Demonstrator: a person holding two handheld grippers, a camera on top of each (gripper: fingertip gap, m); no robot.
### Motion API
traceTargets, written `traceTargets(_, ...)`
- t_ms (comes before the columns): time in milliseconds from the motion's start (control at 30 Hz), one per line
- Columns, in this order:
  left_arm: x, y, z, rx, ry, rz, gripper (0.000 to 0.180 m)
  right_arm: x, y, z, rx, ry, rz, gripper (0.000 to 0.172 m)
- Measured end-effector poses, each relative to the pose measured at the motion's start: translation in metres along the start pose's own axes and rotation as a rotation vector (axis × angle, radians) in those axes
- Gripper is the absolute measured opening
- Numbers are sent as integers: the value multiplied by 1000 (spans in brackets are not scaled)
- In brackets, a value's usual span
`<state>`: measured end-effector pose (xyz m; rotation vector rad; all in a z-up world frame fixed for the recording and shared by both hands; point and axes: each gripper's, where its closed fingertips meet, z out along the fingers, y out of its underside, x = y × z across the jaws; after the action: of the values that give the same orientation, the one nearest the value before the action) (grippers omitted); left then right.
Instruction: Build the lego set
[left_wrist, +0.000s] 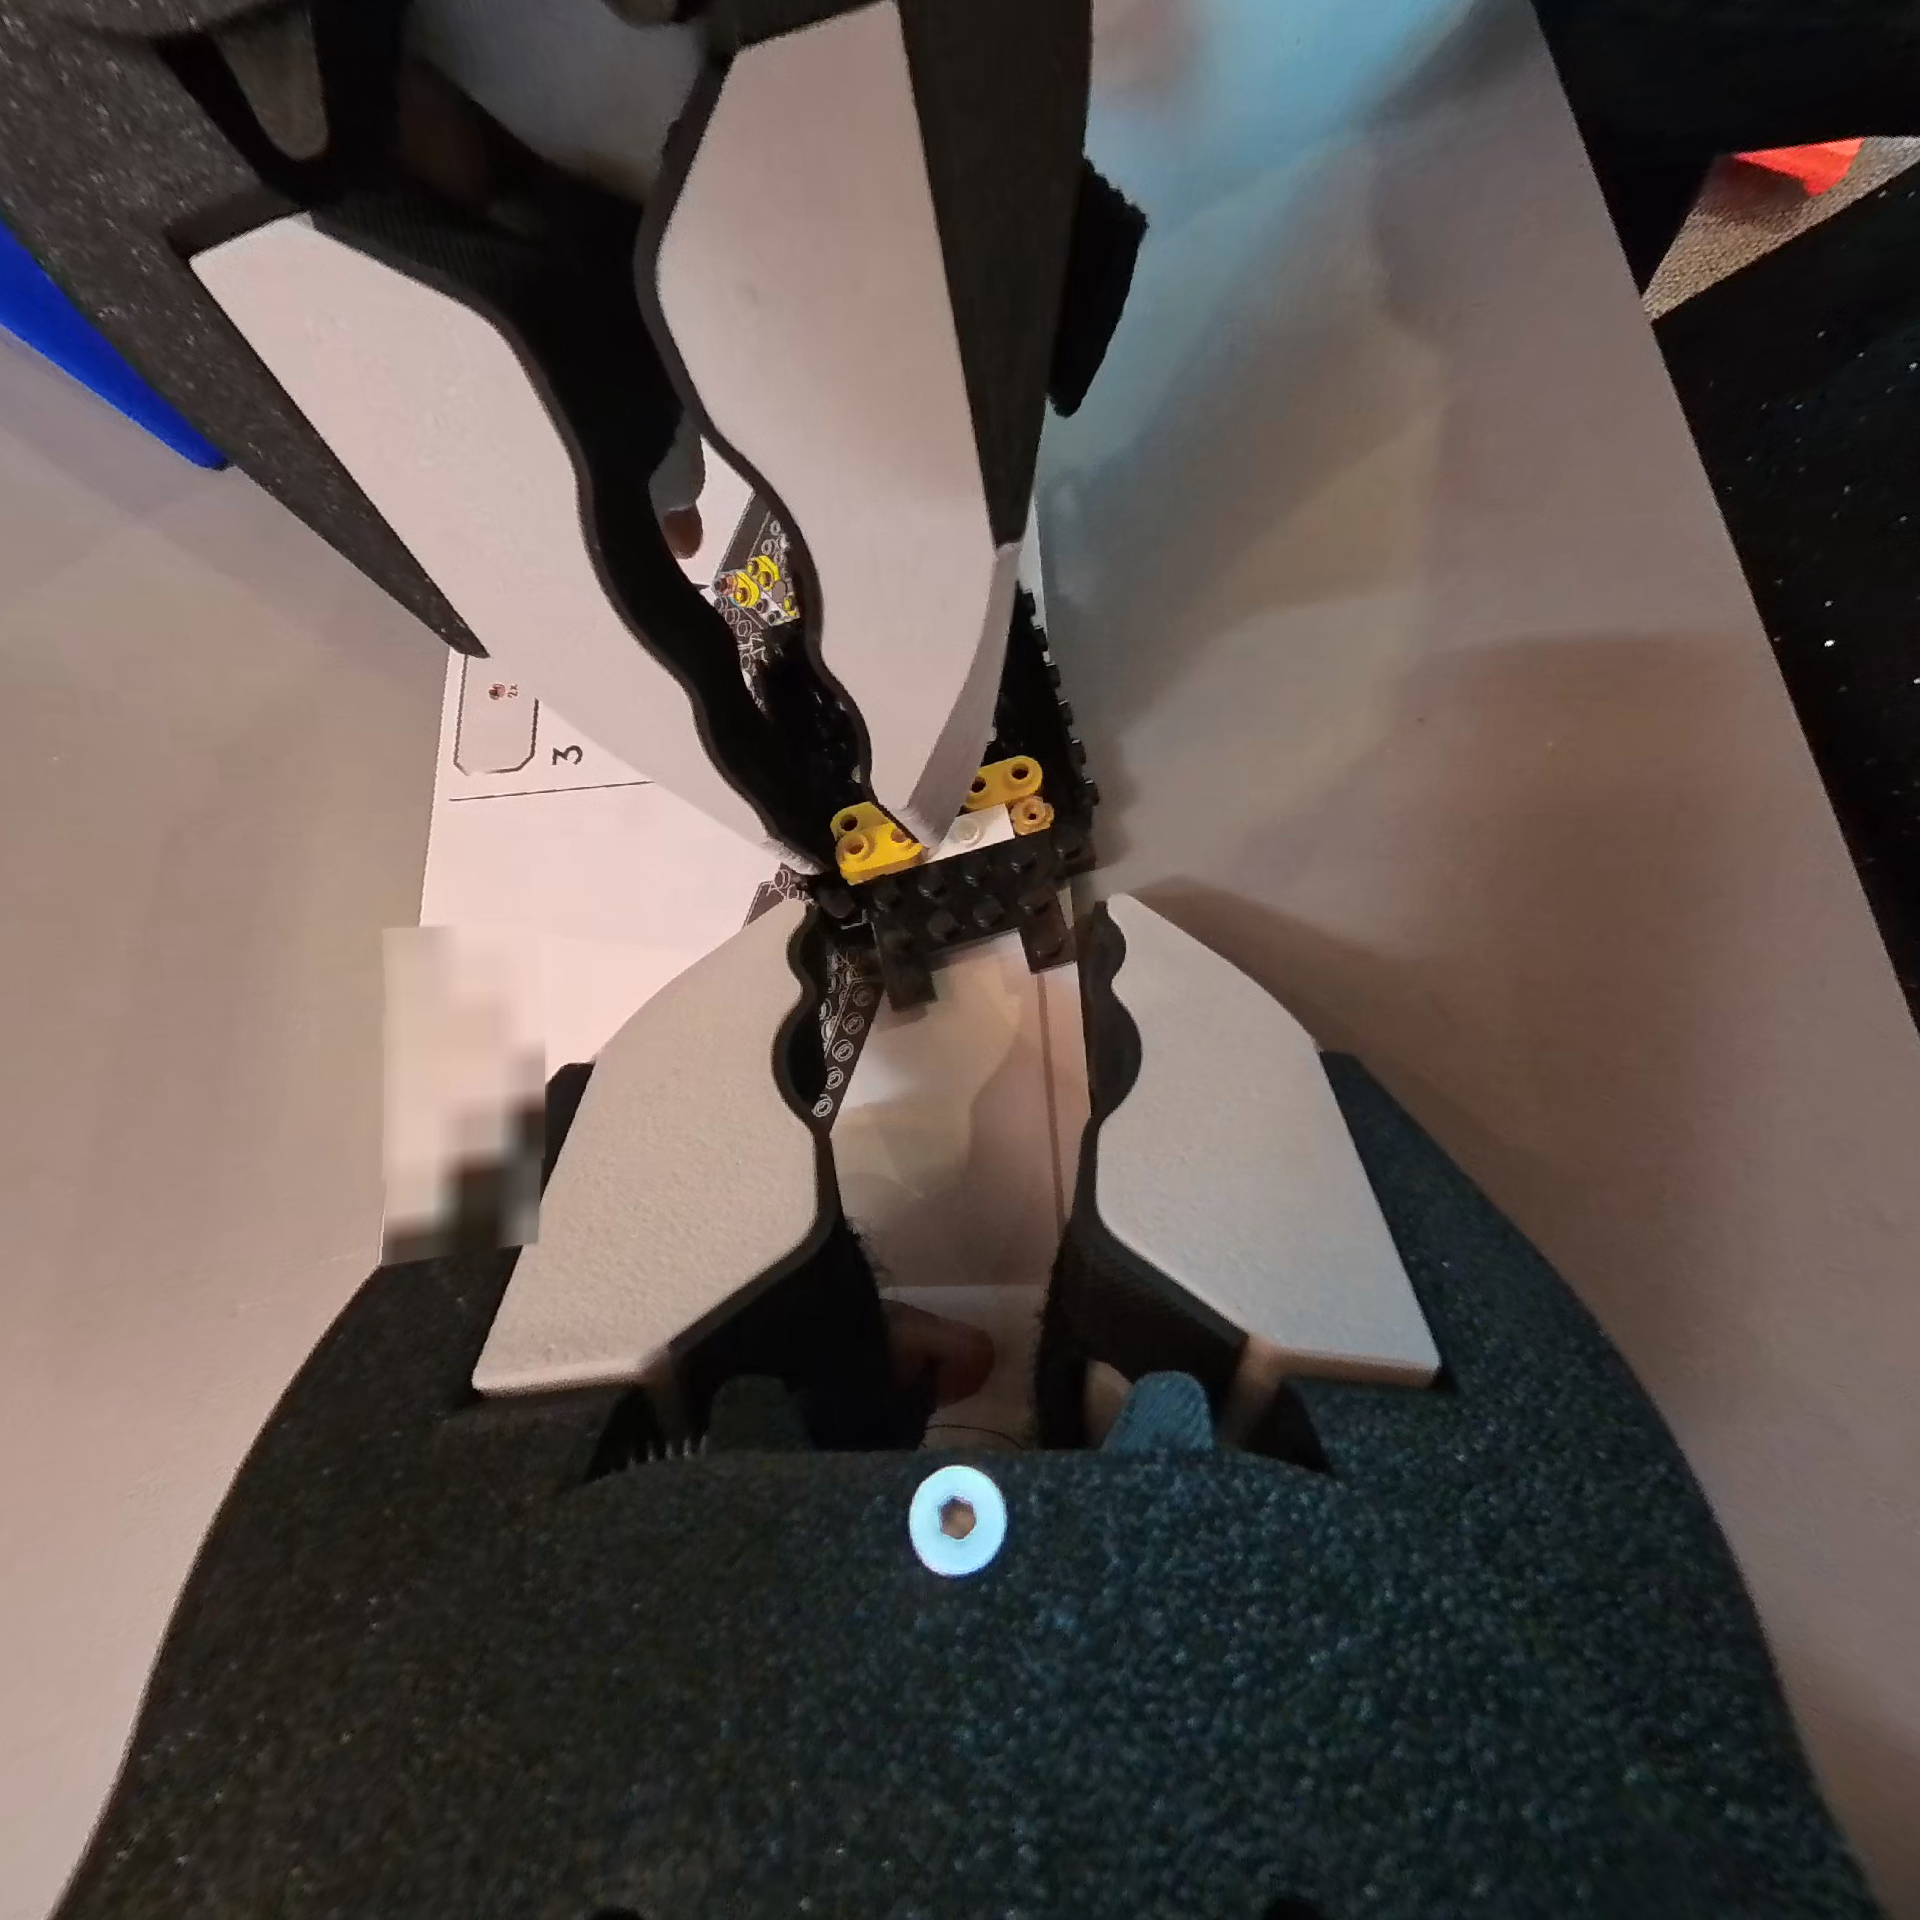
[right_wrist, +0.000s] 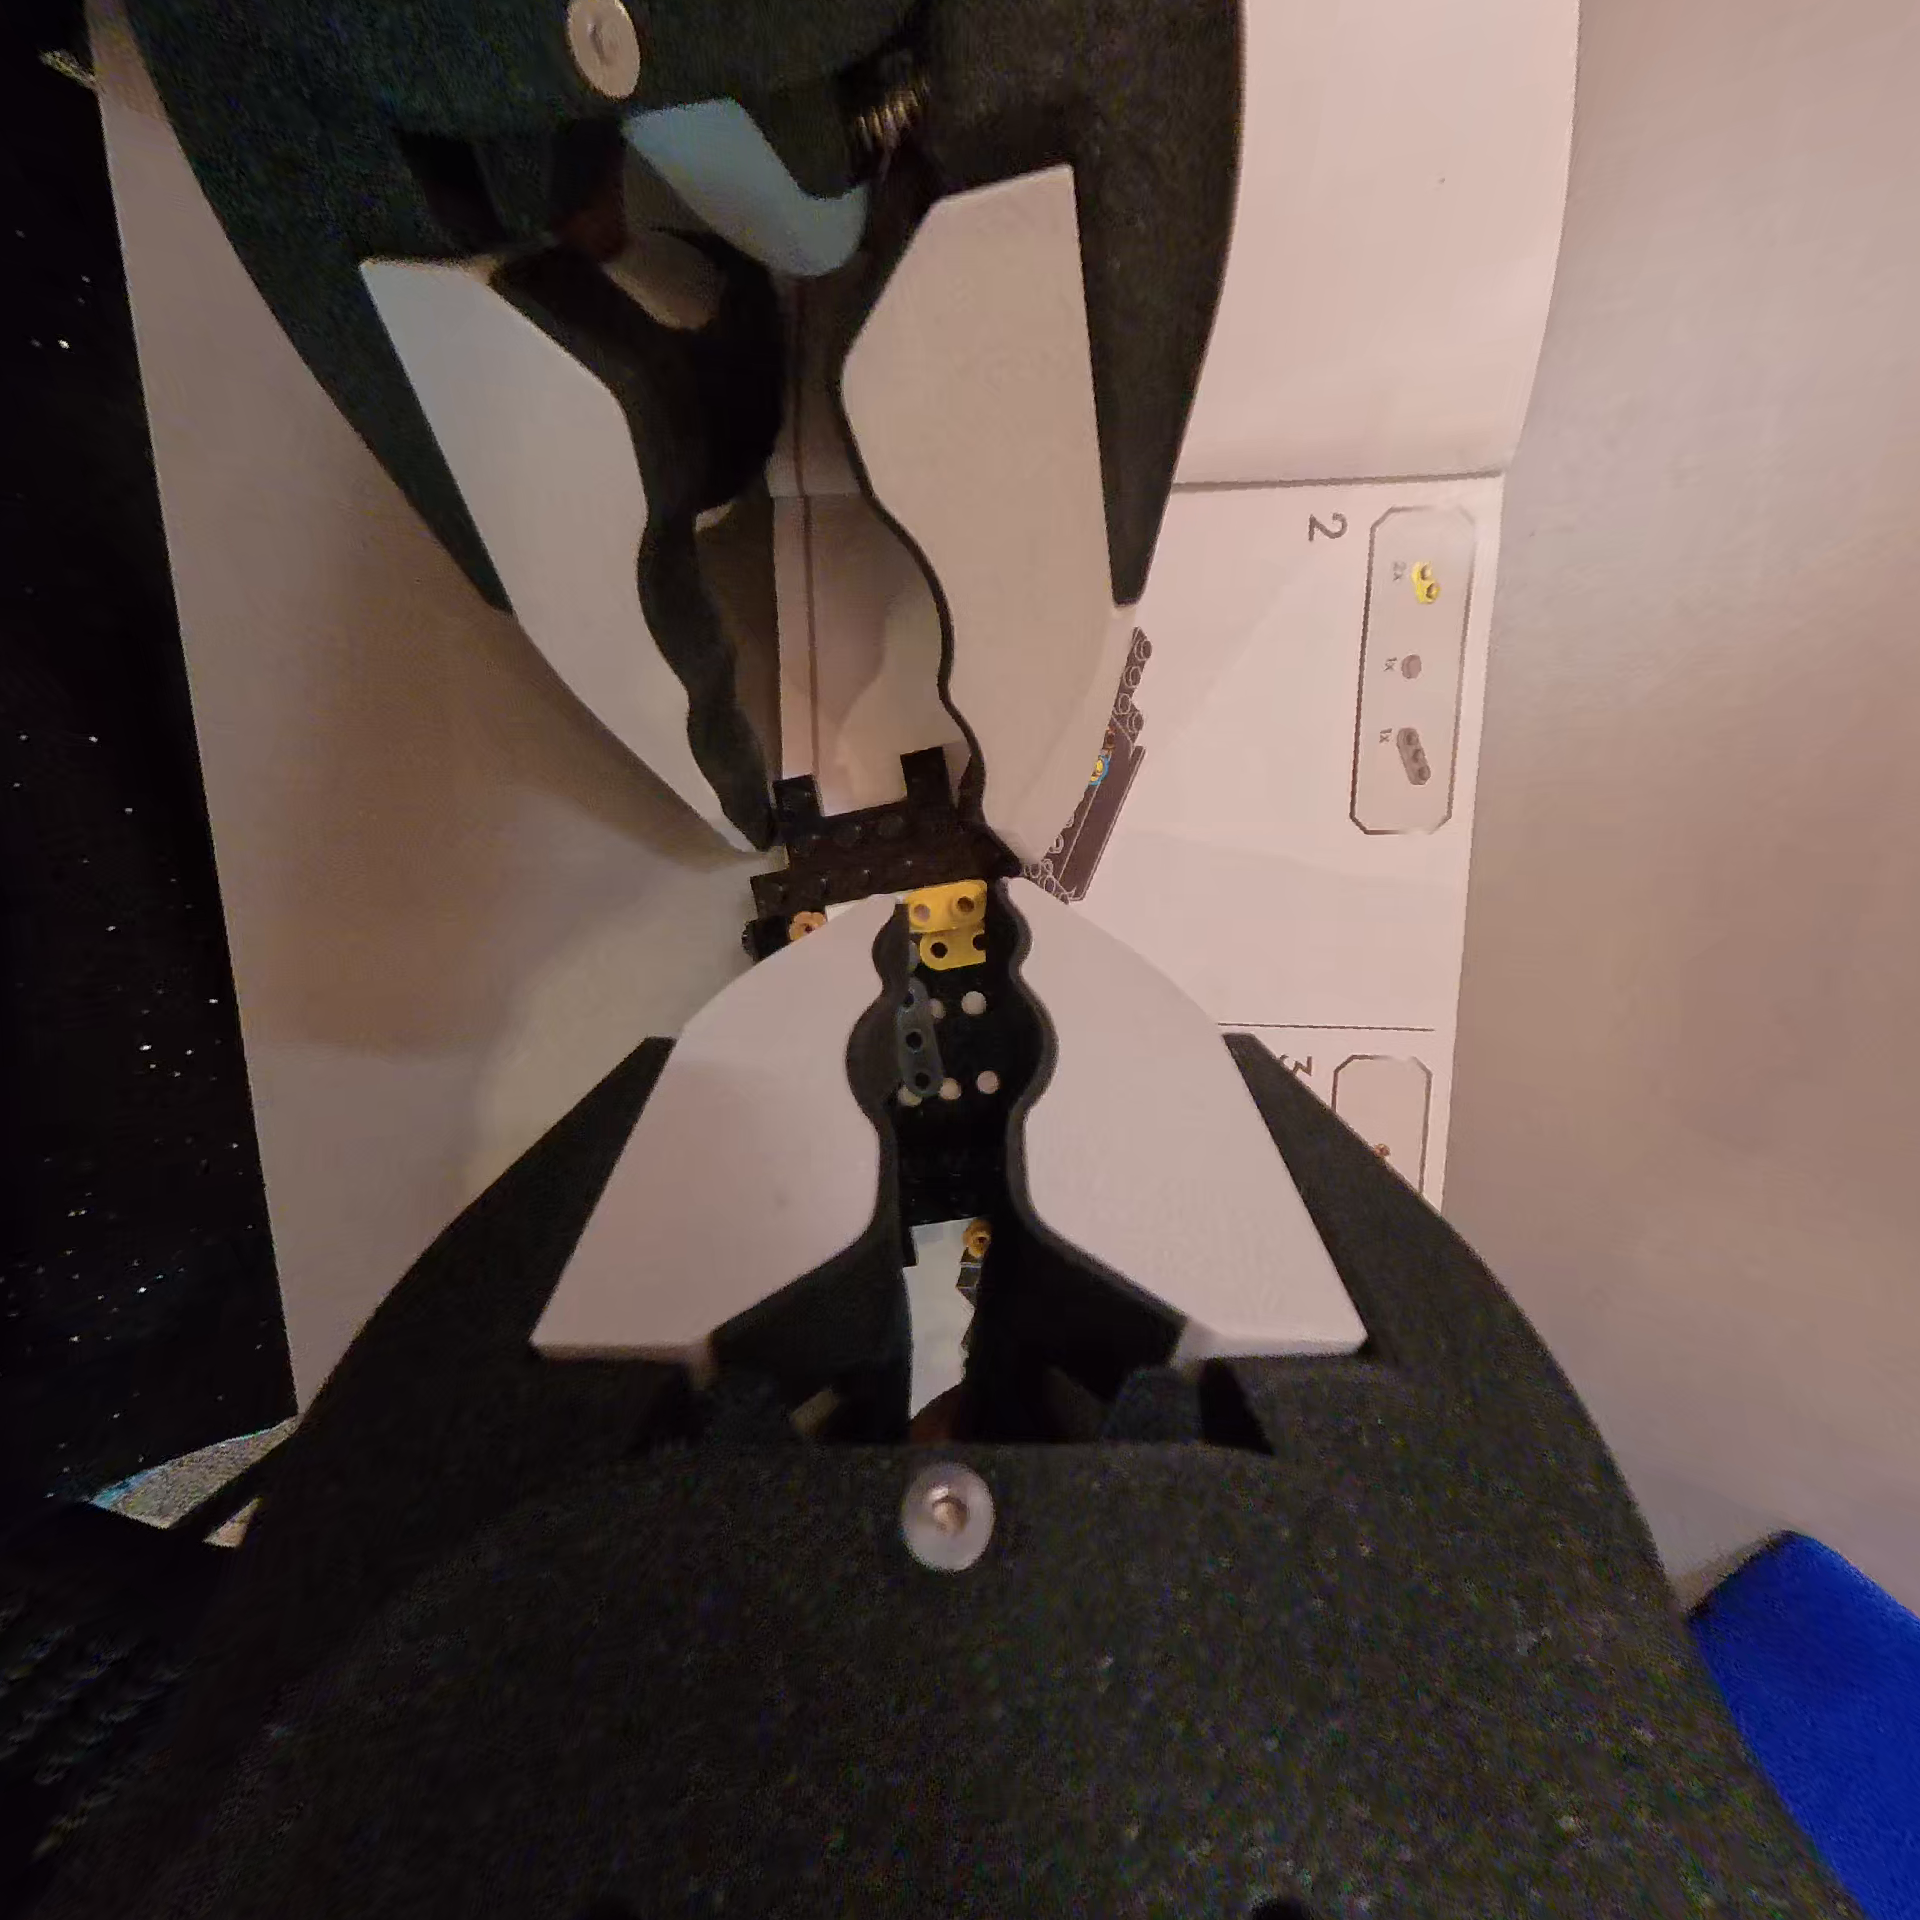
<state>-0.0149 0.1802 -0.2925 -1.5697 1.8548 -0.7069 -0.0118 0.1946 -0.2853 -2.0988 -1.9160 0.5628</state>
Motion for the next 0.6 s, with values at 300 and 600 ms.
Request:
traceTargets(300,0,0,0,2,2,1,47,-1,-1,0,-2,67,-59,14)
traceTargets(600,0,0,0,3,3,2,47,0,-1,-1,12,80,-61,15)
